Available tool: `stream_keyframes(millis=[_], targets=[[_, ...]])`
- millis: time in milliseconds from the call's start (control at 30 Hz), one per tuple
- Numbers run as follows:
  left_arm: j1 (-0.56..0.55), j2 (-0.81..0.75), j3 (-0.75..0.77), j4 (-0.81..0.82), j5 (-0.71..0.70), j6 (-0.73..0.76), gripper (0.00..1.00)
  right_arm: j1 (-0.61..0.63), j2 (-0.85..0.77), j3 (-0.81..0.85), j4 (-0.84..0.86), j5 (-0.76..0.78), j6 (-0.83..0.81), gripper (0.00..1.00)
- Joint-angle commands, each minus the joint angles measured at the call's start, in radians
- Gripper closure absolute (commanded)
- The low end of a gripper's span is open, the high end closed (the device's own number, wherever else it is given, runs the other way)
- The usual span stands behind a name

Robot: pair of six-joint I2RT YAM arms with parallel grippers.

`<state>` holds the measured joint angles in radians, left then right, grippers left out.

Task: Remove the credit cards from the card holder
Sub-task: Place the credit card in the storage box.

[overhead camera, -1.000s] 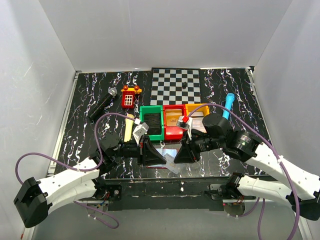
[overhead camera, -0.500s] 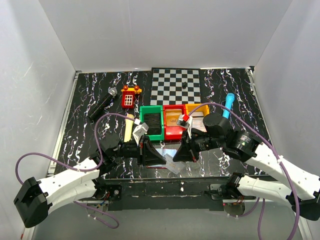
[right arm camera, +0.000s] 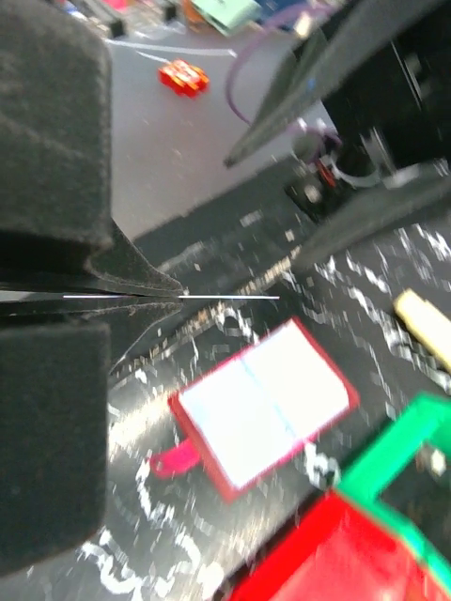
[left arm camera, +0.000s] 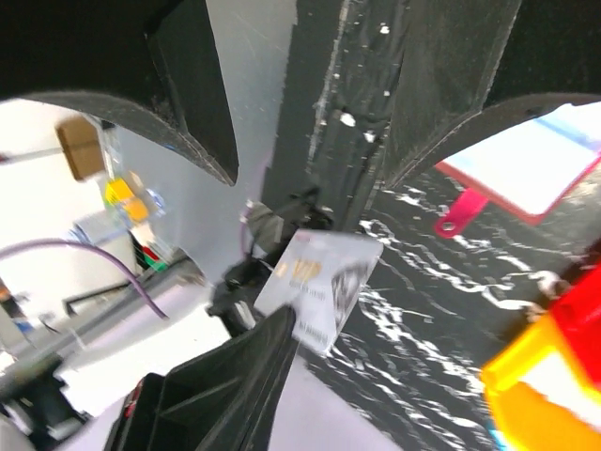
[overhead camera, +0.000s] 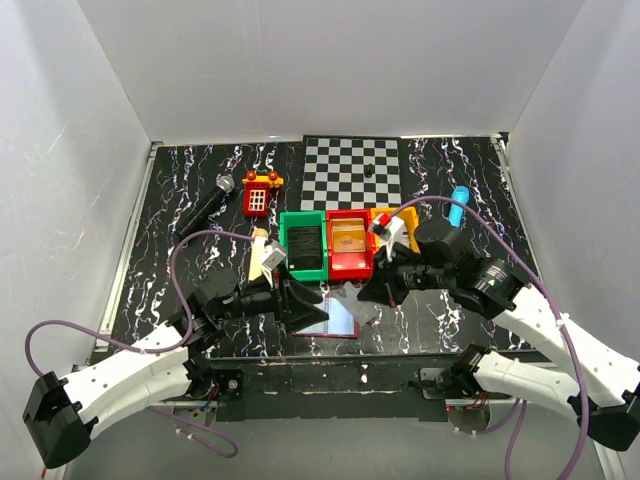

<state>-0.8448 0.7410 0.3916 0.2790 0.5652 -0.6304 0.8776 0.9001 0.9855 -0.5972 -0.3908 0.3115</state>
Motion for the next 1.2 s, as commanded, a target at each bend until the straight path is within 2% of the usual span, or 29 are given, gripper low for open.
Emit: stream_keyframes(millis=[0, 100, 133, 233, 300, 433, 567, 700, 867, 1033, 1167], targets=[[0.033, -0.019, 0.046, -0.165, -0.227, 0.058, 0.37, -0.100, -0.030, 0.027, -0.042, 0.217, 0.014, 0.99], [0.046, 0.047, 0.079, -0.273, -0.408, 0.012, 0.41, -0.152, -0.024, 0.025, -0.062, 0.386, 0.050, 0.99], [0.052, 0.072, 0.084, -0.317, -0.471, -0.021, 0.43, -0.164, -0.015, 0.024, -0.065, 0.499, 0.058, 0.99], [0.058, 0.115, 0.073, -0.295, -0.550, -0.069, 0.51, -0.175, -0.001, -0.001, -0.023, 0.746, 0.043, 0.99], [0.059, 0.126, 0.063, -0.252, -0.588, -0.089, 0.54, -0.178, 0.002, -0.050, 0.069, 0.793, -0.059, 0.99], [0.061, 0.129, 0.079, -0.218, -0.608, -0.107, 0.55, -0.184, 0.019, -0.122, 0.253, 0.777, -0.340, 0.99], [0.061, 0.153, 0.122, -0.224, -0.671, -0.118, 0.55, -0.238, 0.169, -0.033, 0.142, 0.739, -0.529, 0.99], [0.081, 0.208, 0.180, -0.236, -0.706, -0.160, 0.56, -0.253, 0.232, -0.062, 0.212, 0.693, -0.736, 0.99], [0.133, 0.282, 0.224, -0.265, -0.654, -0.196, 0.57, -0.281, 0.261, -0.096, 0.217, 0.508, -0.900, 0.99], [0.194, 0.288, 0.155, -0.209, -0.565, -0.252, 0.58, -0.304, 0.276, -0.094, 0.215, 0.398, -0.994, 0.99], [0.217, 0.294, 0.122, -0.175, -0.496, -0.267, 0.58, -0.330, 0.321, -0.054, 0.145, 0.319, -1.045, 0.99]])
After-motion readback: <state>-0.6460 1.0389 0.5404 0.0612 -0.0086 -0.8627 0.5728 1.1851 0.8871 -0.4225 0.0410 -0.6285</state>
